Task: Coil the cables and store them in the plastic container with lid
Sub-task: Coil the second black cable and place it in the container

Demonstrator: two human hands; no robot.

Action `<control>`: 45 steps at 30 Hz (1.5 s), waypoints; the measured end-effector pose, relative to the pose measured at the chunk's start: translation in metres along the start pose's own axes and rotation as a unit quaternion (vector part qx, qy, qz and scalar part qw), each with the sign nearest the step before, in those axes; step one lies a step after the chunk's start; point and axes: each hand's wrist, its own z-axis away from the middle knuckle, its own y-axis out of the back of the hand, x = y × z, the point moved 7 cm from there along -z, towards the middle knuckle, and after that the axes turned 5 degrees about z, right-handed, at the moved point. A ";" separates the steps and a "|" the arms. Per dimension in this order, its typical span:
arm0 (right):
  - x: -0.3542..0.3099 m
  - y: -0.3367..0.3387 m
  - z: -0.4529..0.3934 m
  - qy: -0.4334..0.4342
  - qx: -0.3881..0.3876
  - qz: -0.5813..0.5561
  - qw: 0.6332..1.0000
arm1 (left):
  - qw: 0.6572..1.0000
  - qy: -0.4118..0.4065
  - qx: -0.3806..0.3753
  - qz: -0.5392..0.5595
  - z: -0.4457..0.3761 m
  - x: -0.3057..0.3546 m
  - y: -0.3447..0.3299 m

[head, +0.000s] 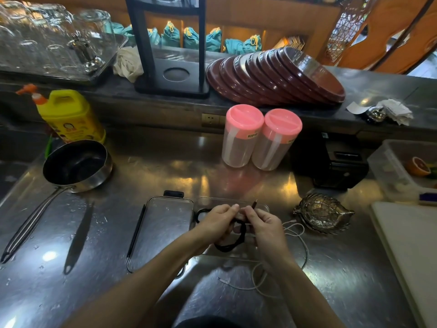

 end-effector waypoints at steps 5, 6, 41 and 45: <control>0.005 0.005 -0.008 -0.009 0.030 0.019 0.999 | 0.999 0.029 0.004 0.026 -0.002 0.001 -0.001; 0.007 0.005 -0.009 -0.020 0.033 0.017 0.999 | 0.999 0.036 0.003 0.035 -0.004 0.000 -0.001; -0.033 -0.001 0.021 0.155 0.078 0.141 0.975 | 0.962 0.001 -0.262 0.082 0.020 0.000 0.009; -0.031 0.002 0.018 0.152 0.079 0.121 0.978 | 0.955 0.016 -0.243 0.173 0.022 -0.001 0.001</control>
